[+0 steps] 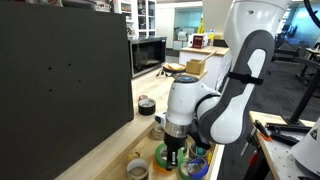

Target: Put the green tape in the open drawer

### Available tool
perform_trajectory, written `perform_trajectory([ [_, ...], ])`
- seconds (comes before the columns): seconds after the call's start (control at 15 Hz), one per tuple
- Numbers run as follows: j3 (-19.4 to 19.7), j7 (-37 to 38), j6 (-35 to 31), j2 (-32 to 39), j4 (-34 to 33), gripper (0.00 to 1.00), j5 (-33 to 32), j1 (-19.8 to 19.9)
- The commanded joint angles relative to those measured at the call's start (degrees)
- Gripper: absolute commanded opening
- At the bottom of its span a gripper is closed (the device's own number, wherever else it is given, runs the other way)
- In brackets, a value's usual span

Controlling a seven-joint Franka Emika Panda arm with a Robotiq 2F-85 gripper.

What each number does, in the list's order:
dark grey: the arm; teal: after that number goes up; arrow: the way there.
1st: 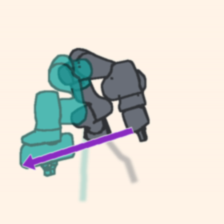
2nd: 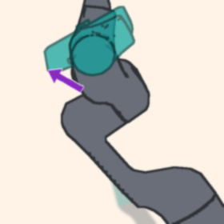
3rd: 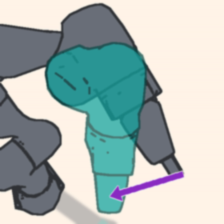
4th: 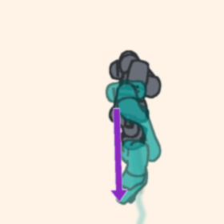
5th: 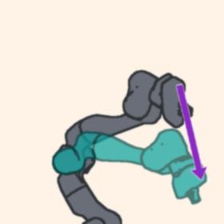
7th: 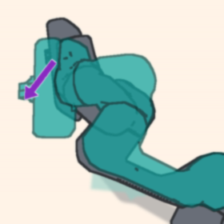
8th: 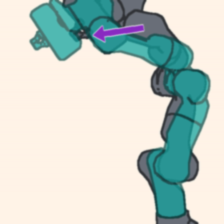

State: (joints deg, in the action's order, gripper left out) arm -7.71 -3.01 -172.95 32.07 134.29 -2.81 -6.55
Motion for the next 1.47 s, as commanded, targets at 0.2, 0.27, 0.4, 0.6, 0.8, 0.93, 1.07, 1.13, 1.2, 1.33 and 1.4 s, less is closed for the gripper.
perform_trajectory([
  [0.2, -0.36, -4.28, -3.51, 4.12, -2.78, 0.49, -1.65, 2.27],
  [0.27, -0.94, -4.97, -3.58, 3.7, -2.77, 0.5, -1.79, 2.87],
  [0.4, -1.95, -5.56, -3.73, 1.39, -1.79, 0.62, -1.84, 3.57],
  [0.6, -3.65, -5.57, -1.83, -3.91, 0.41, 0.81, -1.35, 4.44],
  [0.8, -1.13, -3.8, 3.29, -10.04, 2.35, 0.98, -1.43, 1.96],
  [0.93, 1.51, -2.47, 9.53, -14.34, 3.41, 1.0, -2.23, 0.15],
  [1.07, 2.96, -2.04, 15.84, -18.25, 4.0, 1.0, -3.42, -0.43],
  [1.13, 3.0, -2.37, 18.23, -20.1, 4.16, 1.0, -3.63, -0.1],
  [1.2, 3.25, -2.23, 20.2, -21.62, 4.18, 1.0, -4.09, 0.03],
  [1.33, 3.33, -2.4, 22.85, -24.75, 4.21, 1.0, -4.6, 0.53],
  [1.4, 3.3, -2.6, 23.87, -26.05, 4.11, 1.0, -4.51, 0.81],
])
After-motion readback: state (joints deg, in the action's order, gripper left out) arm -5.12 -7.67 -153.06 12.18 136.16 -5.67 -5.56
